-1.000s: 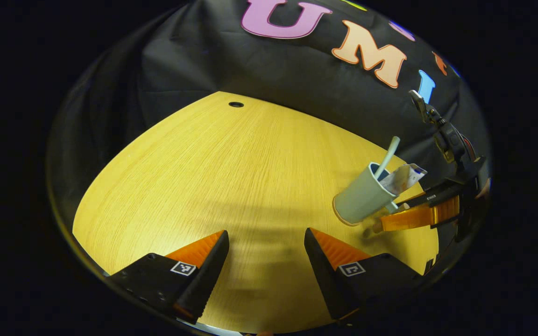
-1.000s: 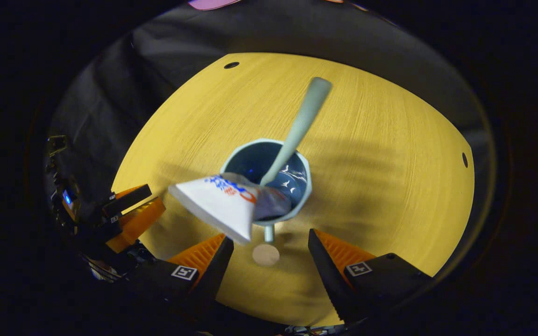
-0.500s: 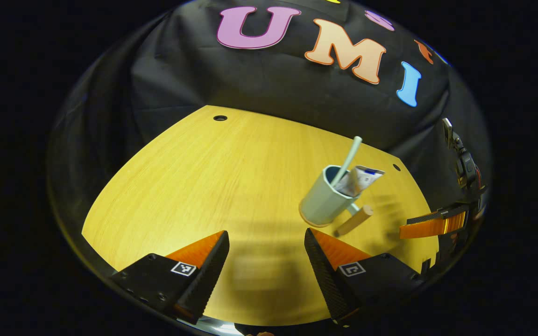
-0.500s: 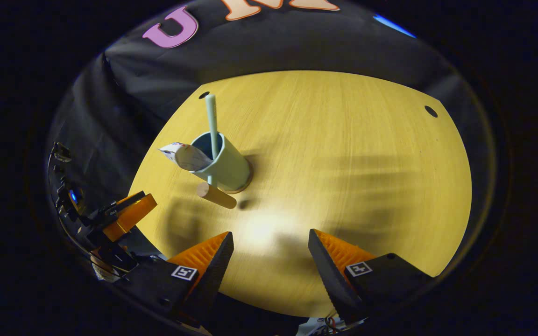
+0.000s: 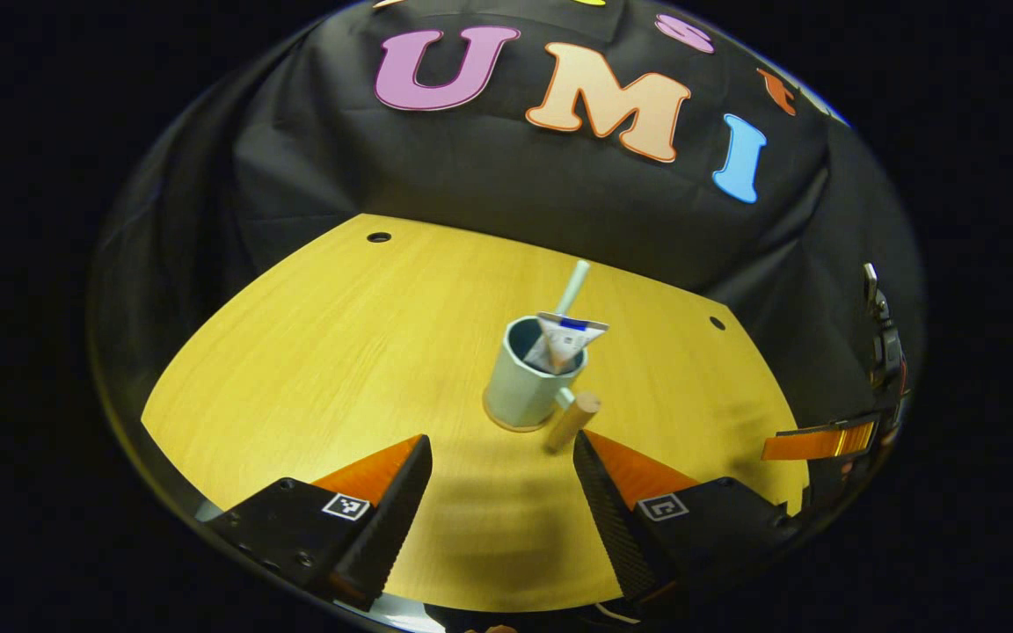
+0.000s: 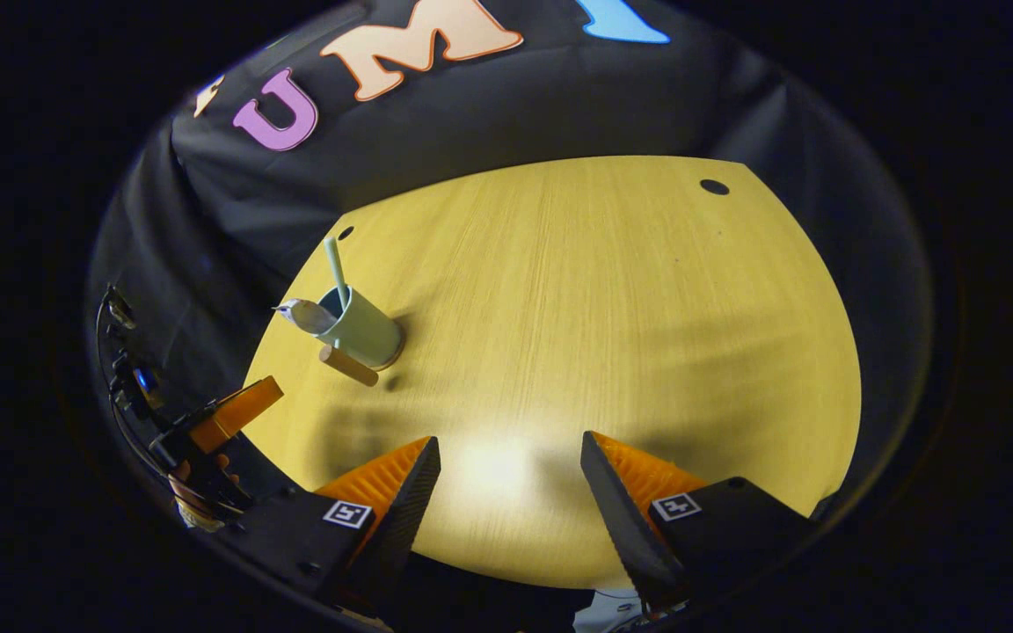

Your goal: Put the toothbrush and toothpaste on the desktop into the cup, then pick up the cup and place it on the coaster on the desktop.

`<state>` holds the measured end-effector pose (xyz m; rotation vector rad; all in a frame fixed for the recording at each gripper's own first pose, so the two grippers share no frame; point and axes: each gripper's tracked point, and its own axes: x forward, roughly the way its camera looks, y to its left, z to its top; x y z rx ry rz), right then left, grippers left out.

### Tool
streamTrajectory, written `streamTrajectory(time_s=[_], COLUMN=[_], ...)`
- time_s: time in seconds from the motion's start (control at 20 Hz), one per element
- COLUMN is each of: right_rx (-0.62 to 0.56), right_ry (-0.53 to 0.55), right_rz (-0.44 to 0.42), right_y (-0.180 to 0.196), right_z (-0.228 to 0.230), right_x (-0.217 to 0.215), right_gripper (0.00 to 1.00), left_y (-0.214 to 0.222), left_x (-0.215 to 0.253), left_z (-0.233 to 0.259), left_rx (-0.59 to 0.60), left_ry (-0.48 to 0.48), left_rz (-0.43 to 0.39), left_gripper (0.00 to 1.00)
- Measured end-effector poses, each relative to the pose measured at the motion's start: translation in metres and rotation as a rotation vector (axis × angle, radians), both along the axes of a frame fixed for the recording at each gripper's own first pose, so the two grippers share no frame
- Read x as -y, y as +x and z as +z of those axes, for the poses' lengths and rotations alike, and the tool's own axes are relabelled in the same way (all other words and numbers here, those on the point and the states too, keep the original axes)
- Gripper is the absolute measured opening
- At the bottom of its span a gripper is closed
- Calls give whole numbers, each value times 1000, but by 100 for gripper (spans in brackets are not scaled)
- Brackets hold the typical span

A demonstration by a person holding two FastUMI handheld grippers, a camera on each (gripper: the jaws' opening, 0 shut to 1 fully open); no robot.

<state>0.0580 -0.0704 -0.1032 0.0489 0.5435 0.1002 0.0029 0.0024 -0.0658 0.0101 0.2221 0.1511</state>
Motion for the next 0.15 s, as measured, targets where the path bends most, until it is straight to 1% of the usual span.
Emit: streamTrajectory(time_s=[0.05,0.1,0.15], right_rx=[11,20,26], right_ry=[-1,0,6], right_rz=[-21,-34,-40], right_y=[-3,-6,-11], right_z=[1,0,1], right_x=[9,14,19], right_gripper=[95,99,99], left_y=[2,2,2], left_x=[6,10,15], left_z=[-3,-4,-5], left_rx=[2,0,0], left_ry=[-2,-2,-1], left_rz=[-6,-7,-9], left_gripper=[94,94,94])
